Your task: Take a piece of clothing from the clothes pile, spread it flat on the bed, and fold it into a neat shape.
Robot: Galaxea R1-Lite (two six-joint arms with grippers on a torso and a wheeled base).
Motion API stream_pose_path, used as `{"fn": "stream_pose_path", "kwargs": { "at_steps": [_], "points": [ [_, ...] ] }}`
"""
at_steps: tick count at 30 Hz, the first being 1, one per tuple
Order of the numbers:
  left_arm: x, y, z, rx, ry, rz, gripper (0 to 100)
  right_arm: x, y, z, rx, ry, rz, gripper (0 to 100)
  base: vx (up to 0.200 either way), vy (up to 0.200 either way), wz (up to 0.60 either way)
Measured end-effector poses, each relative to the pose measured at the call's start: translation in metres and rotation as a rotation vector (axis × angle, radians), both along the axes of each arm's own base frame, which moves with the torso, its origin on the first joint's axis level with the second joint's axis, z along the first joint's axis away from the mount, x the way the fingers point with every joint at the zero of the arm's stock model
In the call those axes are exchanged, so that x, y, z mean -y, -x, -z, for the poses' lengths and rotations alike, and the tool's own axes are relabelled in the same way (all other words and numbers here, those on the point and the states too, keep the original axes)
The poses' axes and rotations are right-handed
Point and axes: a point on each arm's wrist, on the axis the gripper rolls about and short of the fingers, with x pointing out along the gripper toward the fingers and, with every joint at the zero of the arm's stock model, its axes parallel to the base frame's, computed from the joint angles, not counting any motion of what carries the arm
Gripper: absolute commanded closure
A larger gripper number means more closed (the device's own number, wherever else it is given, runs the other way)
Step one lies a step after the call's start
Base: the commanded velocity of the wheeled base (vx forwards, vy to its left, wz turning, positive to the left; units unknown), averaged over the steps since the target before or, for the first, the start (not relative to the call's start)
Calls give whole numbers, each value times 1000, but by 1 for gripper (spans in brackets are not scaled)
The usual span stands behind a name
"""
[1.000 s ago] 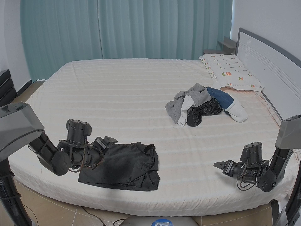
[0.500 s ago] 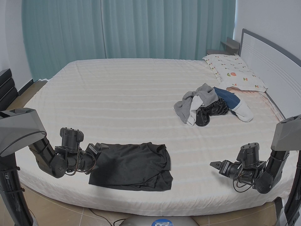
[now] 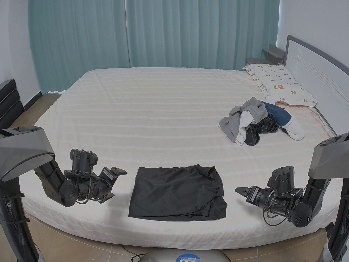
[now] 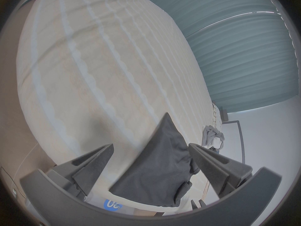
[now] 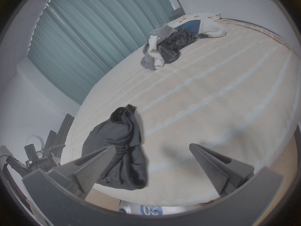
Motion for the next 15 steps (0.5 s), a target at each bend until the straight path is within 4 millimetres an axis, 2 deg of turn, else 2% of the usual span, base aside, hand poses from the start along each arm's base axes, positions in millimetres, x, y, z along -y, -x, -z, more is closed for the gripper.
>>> {"fn": "stream_pose_path", "kwargs": {
  "at_steps": [12,15],
  "points": [
    [0,-2,-1,-3,22,-15,0,-19,-10,7,18,7,-3,0,0,200,0],
    [0,-2,-1,-3,22,-15,0,-20,-17,9,36,42,46,0,0,0,0]
  ]
}}
